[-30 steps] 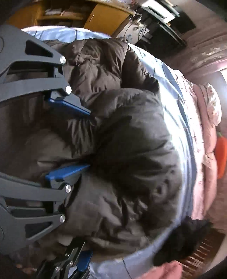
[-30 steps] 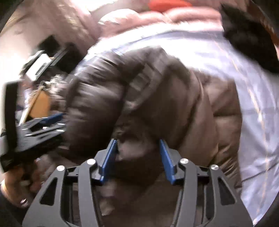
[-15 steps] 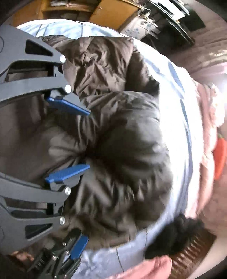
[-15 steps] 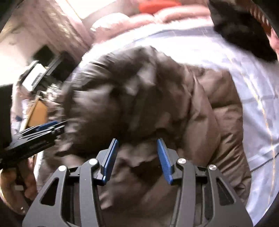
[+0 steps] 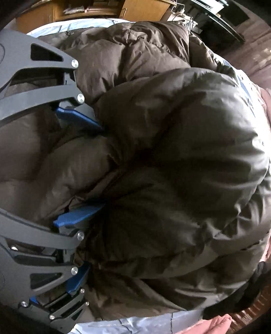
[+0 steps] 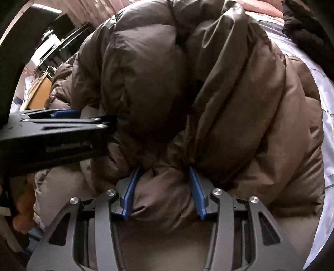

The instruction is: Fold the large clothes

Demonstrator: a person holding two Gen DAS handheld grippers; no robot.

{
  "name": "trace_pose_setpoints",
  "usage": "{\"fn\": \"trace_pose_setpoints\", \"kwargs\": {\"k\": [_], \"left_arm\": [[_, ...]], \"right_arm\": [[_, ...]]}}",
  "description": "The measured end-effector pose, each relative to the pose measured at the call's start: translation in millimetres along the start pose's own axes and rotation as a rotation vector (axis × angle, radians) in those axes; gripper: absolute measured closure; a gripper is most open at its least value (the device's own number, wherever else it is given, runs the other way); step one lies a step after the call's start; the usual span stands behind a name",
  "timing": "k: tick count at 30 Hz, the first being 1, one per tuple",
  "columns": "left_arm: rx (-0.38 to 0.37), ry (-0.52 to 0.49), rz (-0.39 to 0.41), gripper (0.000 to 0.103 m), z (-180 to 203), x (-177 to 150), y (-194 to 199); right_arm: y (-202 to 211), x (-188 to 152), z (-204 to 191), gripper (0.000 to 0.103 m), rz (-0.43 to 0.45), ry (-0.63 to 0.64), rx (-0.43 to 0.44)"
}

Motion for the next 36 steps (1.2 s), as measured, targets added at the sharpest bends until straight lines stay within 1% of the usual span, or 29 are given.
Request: {"fn": "trace_pose_setpoints", "kwargs": {"k": [3,6,8,10,12,15,17,19,20,22,24,26,28,30,31,32,33,34,35,36], "left_arm": [[-0.016,0.014,-0.013,0.031,-5.2,-2.1,-3.2],[-0.030,0.026,-0.017,0.030,-14.6,1.6,-8.3],[-0.034,0.035,-0.016,0.030,-18.4,2.1,-9.6],[-0.030,0.040,-0.012,0.030,-22.5,3.6,-9.3],[-0.015,0.041,-0.005,0.030,-22.6,-2.9,-6.8],[-0.007,0.051,0.002,0.030,-20.7,-5.7,-4.9],[-0.011,0.053,0.005,0.030,-19.2,-7.9,-2.8],[-0.026,0.065,0.002,0.030,-14.1,-11.4,-2.1],[-0.044,0.080,-0.004,0.030,-17.3,-13.4,-4.2],[-0.078,0.108,-0.014,0.029,-28.3,-13.0,-8.3],[-0.091,0.118,-0.020,0.029,-31.8,-13.4,-11.4],[-0.094,0.120,-0.023,0.029,-33.8,-13.5,-13.6],[-0.089,0.117,-0.027,0.029,-33.7,-14.5,-14.3],[-0.082,0.115,-0.030,0.029,-34.2,-14.7,-8.5],[-0.082,0.117,-0.026,0.032,-34.2,-12.7,-3.5],[-0.090,0.126,-0.016,0.032,-33.2,-9.5,6.6],[-0.102,0.136,0.000,0.032,-32.6,-5.2,16.8],[-0.124,0.140,0.037,0.032,-31.7,-3.1,33.4],[-0.138,0.132,0.065,0.032,-29.3,0.6,44.1],[-0.153,0.112,0.100,0.031,-25.2,1.9,58.4]], "right_arm": [[-2.3,0.6,-0.7,0.055,0.004,0.010,-0.008],[2.9,4.1,-3.6,0.056,-0.019,-0.028,0.022],[11.3,12.4,-3.3,0.056,-0.023,-0.046,0.044],[26.4,25.1,-1.5,0.056,0.026,-0.046,0.024],[45.4,44.5,3.3,0.056,0.108,-0.049,-0.007],[72.7,89.5,1.9,0.056,0.220,-0.032,-0.027],[75.0,116.7,0.6,0.056,0.239,-0.042,-0.031],[61.3,142.1,-1.5,0.056,0.210,-0.063,0.017],[44.5,154.4,1.1,0.056,0.169,-0.081,0.037],[-0.6,164.8,20.0,0.056,0.061,-0.148,0.011],[-37.8,167.9,28.3,0.052,-0.002,-0.184,0.006],[-52.9,165.5,36.7,0.050,-0.003,-0.161,-0.014],[-55.2,163.0,35.5,0.049,0.002,-0.127,-0.035],[-53.0,162.1,35.9,0.046,-0.023,-0.097,-0.037],[-44.7,163.8,36.3,0.046,-0.047,-0.086,-0.022],[-35.0,167.7,34.9,0.044,-0.054,-0.090,0.006],[-18.7,173.5,35.9,0.035,-0.032,-0.105,0.064],[0.5,179.8,38.6,0.026,0.022,-0.129,0.128],[23.4,190.7,46.5,0.011,0.095,-0.163,0.176],[39.8,199.4,56.0,0.001,0.153,-0.196,0.189]]}}
Point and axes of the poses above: each gripper's, at about its wrist camera, not at the fingertips, and y roughly against the way its jaws point, z to its right, x to its top, the point moved 7 cm from there along -y, roughly the way its jaws point, and after that the axes turned 6 degrees about -x, right-handed, at the moved point
